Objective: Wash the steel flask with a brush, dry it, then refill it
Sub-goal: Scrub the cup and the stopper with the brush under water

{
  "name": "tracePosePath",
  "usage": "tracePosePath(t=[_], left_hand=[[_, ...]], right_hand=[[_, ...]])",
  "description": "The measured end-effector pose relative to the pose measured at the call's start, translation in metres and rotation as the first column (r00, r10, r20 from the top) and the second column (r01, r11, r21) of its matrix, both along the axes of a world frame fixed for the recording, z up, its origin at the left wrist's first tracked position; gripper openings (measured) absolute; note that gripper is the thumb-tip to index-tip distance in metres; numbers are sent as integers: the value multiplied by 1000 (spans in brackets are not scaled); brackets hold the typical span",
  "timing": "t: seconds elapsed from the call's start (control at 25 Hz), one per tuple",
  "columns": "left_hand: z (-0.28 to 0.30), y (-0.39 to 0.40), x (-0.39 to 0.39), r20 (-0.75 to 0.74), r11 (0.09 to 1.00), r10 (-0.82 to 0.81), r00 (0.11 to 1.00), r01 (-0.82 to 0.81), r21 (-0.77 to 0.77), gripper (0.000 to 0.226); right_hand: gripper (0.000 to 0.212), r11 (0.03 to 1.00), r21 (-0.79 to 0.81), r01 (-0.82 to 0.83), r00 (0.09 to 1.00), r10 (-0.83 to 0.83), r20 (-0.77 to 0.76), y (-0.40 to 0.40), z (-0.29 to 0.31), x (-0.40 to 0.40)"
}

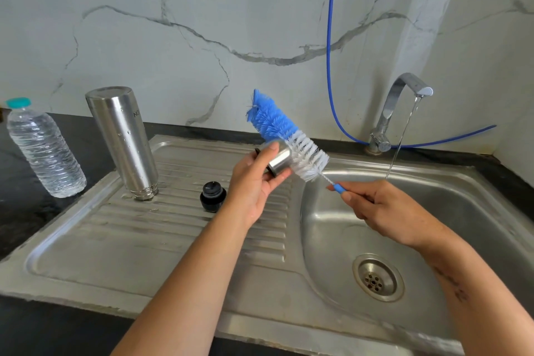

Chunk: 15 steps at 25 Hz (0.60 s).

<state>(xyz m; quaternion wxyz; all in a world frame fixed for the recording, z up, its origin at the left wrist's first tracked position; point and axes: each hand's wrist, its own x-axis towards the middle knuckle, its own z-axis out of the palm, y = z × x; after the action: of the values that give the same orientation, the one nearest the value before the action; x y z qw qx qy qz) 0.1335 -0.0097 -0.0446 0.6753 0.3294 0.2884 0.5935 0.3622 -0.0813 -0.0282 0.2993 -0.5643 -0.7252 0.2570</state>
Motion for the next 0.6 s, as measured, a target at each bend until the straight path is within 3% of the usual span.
tracePosePath(t=[0.16, 0.24, 0.32, 0.44, 0.52, 0.6], left_hand=[[-6, 3, -1, -90, 999, -20, 996, 25, 47, 19], [-13, 2, 4, -208, 996, -9, 978, 27, 83, 24], [-18, 1, 2, -390, 989, 102, 915, -53, 135, 33], [-13, 4, -7, -724, 957, 286, 628, -145, 252, 45], [2, 16, -13, -876, 957, 291, 385, -102, 273, 44], [22, 35, -16, -956, 975, 218, 195, -2, 222, 41]], right_hand=[[26, 998, 51, 32, 999, -32, 15, 5, -7, -6], [26, 994, 75, 79, 997, -77, -30, 10, -13, -9], [26, 987, 57, 152, 984, -146, -102, 12, -17, -8], [25, 966, 30, 255, 960, -250, -123, 13, -20, -5], [26, 956, 24, 293, 952, -290, -101, 14, -21, -3], [27, 950, 14, 313, 943, -309, -121, 13, -22, -1]])
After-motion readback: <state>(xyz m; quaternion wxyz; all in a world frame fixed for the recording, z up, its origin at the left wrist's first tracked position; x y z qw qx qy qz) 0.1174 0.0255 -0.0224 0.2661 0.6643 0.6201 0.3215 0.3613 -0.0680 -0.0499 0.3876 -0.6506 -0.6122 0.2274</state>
